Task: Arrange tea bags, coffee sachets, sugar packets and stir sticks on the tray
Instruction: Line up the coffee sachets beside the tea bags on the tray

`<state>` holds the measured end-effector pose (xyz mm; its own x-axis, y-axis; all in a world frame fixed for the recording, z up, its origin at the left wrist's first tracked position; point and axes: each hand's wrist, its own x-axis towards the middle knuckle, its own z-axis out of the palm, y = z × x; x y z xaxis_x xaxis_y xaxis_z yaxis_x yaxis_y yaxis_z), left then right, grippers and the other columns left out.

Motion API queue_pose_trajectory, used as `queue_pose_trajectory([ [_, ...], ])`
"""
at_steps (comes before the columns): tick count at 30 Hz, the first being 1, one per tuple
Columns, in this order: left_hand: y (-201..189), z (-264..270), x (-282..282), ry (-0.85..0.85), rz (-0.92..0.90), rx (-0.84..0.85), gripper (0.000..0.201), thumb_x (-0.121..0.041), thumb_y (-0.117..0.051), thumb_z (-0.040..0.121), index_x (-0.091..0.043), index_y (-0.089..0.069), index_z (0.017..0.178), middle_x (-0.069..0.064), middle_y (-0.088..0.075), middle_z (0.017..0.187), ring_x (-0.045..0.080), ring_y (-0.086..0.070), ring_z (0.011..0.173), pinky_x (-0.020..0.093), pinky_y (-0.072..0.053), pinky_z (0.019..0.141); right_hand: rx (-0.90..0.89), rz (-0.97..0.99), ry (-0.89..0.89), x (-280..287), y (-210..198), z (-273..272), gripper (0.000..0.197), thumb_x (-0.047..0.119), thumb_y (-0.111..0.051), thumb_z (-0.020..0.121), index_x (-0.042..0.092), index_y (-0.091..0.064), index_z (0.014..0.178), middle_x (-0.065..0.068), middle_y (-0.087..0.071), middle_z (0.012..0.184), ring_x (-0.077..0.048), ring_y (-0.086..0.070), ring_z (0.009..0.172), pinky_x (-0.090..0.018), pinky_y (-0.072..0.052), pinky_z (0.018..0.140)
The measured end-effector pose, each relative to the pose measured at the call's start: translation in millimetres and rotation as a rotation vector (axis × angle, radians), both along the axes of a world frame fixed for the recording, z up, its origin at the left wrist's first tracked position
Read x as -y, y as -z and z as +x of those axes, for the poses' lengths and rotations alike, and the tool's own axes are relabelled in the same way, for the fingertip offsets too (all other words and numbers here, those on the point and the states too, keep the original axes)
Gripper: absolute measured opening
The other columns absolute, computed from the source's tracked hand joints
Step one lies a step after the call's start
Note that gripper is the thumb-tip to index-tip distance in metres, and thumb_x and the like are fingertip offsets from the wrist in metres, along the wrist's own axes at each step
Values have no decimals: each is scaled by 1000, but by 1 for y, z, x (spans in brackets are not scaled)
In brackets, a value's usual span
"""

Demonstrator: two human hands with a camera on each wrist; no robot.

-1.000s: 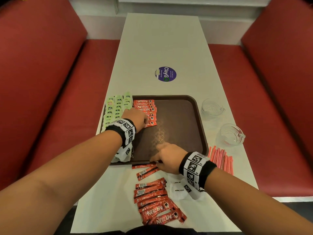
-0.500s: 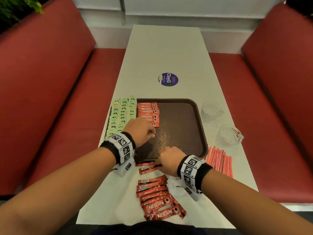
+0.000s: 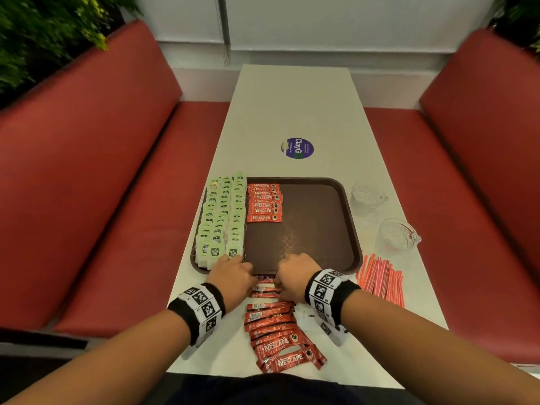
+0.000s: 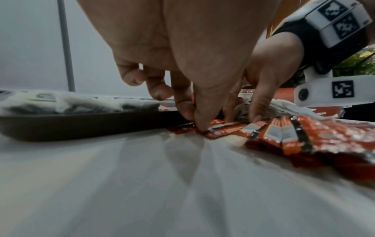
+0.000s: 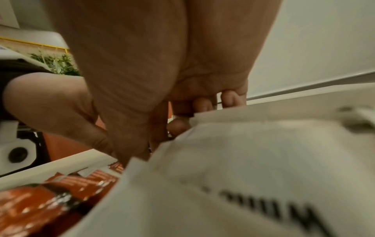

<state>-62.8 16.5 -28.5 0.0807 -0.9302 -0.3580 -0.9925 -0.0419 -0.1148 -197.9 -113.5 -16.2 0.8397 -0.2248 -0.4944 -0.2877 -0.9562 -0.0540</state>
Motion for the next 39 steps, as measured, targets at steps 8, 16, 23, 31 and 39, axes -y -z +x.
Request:
queue_pose_trajectory([
  [8,-3,-7,-7,-32,-24,45,30,-36,-40,102,-24,-64,114,-1,-65,107,24,-55,105,39,-35,86,-7,-15,-52,-12,-6,4,11,24,-62,90,18,-67,98,-6,-66,105,-27,-61,99,-36,-49,79],
  [16,-3,3,-9,-56,43,57,35,-40,-40,100,-24,-69,111,2,-66,104,26,-57,102,41,-41,88,21,193,154,-1,-19,-5,14,16,-55,87,23,-44,81,2,-53,82,-25,-56,83,-34,-47,68],
  [23,-14,17,-5,-61,-67,-172,38,-40,-37,102,-22,-69,114,0,-60,107,21,-58,99,37,-49,83,183,301,337,13,-25,-12,30,0,-46,87,24,-37,104,-3,-57,85,-21,-56,76,-38,-49,67],
  [31,-32,27,16,-100,-134,-363,29,-34,-44,104,-22,-67,117,-2,-63,106,18,-56,100,38,-46,87,429,429,343,31,-25,-15,4,28,-63,90,25,-65,89,9,-64,79,-9,-60,74,-29,-49,71],
  [39,-25,31,36,-106,-296,-411,32,-44,-51,98,-27,-62,123,-7,-63,106,16,-53,100,35,-44,87,428,396,310,44,-22,-6,18,25,-59,96,32,-56,80,4,-65,80,-16,-59,76,-34,-49,73],
])
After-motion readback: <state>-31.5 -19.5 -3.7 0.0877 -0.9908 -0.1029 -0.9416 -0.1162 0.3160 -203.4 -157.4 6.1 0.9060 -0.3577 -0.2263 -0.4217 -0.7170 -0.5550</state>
